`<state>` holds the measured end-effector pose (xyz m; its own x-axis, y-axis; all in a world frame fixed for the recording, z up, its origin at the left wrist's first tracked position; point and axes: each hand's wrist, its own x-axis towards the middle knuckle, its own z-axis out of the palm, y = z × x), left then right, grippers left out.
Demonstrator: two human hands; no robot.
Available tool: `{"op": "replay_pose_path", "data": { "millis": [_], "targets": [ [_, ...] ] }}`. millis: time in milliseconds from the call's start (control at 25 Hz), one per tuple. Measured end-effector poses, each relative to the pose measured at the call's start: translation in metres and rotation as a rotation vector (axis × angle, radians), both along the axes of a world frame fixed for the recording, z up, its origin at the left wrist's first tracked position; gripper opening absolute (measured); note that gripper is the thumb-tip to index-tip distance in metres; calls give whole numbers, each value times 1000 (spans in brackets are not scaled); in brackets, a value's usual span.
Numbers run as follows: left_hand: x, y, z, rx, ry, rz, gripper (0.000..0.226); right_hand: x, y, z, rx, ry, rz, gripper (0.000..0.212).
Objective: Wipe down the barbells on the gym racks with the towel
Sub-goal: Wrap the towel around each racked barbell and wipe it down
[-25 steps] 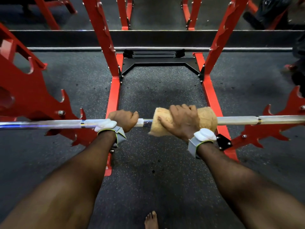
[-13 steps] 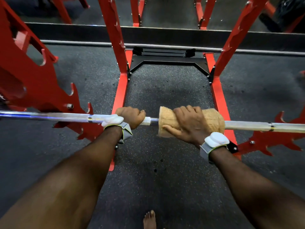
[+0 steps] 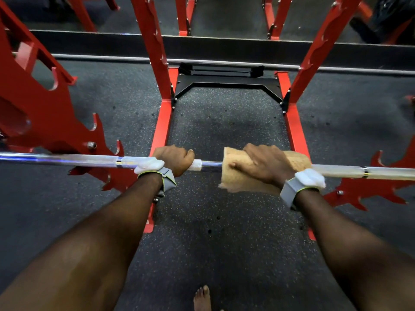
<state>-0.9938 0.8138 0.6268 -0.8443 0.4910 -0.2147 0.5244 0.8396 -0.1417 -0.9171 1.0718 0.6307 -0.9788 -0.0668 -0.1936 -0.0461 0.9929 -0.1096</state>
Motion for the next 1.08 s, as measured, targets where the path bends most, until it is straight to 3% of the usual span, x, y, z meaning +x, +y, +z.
{"op": "replay_pose_path", "data": {
  "millis": [160,280,400,600,680,760,840,960,1080],
  "targets": [
    [5,1,0,-22,18,18,34,-33,-10,13,-229,-453,-224,79],
    [0,2,3,-26,-7,56,36,-52,-51,16,-300,-529,-175,66],
    [2,3,4,-81,5,-26,36,-45,-74,22,-243,-409,-123,67],
    [4,6,8,-44,-6,23,34,-8,-48,9,-20,-43,217,75],
    [6,7,6,-83,5,-21,35,1,-62,2,109,55,179,79],
    [3,5,3,-24,3,23,42,1,-87,-1,153,126,75,69],
    [1,5,1,32,-10,95,48,-6,-98,-1,120,161,36,60],
    [-1,4,3,0,-17,60,47,-14,-78,-7,22,160,172,58],
    [-1,1,5,-55,10,-54,29,-13,-39,-5,-100,56,170,64]
  ]
}}
